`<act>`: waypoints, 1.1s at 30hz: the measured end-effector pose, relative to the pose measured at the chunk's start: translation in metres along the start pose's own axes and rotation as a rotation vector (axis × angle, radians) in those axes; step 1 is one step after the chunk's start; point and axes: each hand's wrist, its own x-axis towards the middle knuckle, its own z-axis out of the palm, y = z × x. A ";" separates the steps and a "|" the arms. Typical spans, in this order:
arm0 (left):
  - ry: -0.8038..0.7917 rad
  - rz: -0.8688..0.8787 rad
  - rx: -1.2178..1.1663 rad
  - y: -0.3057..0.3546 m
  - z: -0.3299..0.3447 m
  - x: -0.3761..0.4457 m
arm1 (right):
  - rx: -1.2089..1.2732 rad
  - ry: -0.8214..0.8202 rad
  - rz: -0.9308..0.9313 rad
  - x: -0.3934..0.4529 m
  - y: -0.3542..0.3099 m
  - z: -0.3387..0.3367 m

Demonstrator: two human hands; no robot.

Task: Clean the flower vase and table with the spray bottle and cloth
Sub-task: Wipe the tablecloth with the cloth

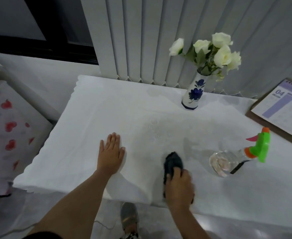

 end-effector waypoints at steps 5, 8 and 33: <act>0.037 0.015 0.000 -0.004 0.006 0.003 | 0.115 -0.053 -0.353 0.019 -0.112 0.037; 0.070 0.026 -0.005 -0.004 0.005 0.002 | 0.202 -0.118 -0.358 0.106 -0.126 0.024; -0.026 0.004 0.040 0.001 -0.004 0.001 | -0.120 0.031 0.269 0.143 0.009 -0.009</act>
